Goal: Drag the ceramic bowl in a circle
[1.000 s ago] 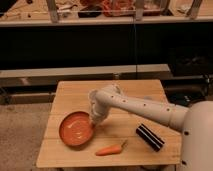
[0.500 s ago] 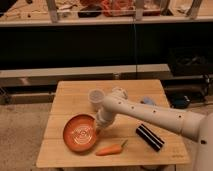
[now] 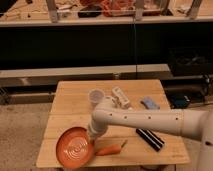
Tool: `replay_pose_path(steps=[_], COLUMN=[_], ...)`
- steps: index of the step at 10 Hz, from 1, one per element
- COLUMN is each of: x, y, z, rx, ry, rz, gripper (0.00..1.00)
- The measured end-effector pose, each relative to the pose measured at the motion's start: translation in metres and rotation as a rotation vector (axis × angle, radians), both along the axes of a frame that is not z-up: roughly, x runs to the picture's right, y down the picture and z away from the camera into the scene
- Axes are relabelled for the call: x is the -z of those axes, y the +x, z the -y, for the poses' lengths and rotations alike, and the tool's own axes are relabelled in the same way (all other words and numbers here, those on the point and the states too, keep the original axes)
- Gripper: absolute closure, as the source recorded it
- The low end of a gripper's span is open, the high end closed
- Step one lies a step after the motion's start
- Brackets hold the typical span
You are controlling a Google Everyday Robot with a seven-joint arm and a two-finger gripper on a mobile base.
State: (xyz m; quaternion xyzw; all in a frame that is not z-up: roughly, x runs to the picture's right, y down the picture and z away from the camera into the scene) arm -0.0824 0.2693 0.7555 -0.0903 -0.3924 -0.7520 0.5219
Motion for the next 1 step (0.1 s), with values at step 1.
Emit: replay_pose_path(steps=[1], x=[0.0017], y=[-0.0121], z=[0.0014], rx=[0.023], ry=[0.007], rz=[0.011], gripper=[1.0])
